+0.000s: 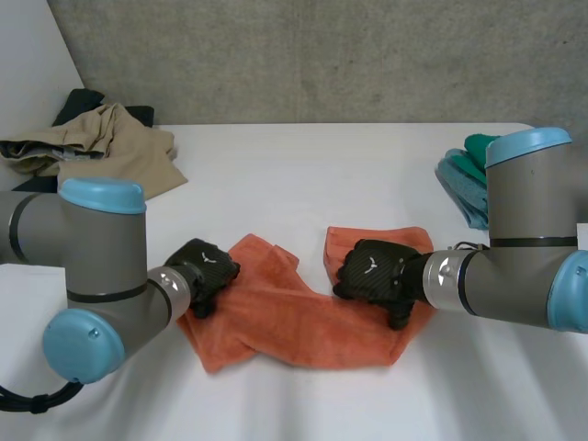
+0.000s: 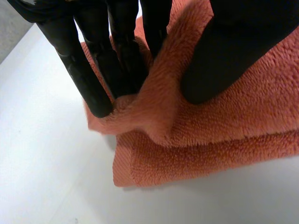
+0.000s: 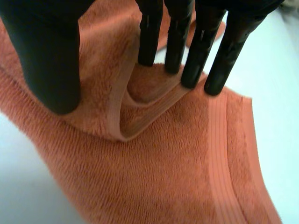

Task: Fold the laundry.

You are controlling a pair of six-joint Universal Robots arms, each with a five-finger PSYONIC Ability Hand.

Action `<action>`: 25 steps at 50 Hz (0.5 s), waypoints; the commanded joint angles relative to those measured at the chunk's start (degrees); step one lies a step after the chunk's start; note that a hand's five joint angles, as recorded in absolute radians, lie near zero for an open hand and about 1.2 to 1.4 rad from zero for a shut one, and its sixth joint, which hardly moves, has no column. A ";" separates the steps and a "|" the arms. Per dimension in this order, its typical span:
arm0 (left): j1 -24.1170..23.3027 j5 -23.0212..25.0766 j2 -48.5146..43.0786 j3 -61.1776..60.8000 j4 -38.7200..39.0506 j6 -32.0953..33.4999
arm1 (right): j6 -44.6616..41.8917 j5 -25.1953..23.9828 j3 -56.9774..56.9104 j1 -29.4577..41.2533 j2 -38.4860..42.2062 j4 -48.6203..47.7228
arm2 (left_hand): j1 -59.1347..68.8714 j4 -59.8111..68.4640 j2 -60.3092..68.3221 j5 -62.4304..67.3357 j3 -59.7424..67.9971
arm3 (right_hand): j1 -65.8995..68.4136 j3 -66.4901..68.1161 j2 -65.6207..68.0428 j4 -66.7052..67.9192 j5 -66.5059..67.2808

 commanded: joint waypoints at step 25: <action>0.13 -11.02 11.83 17.93 38.13 -9.21 | 47.73 18.60 -19.59 -0.06 -8.96 -40.71 | 18.79 16.46 15.98 16.93 17.06 | 51.93 47.20 47.38 47.80 48.70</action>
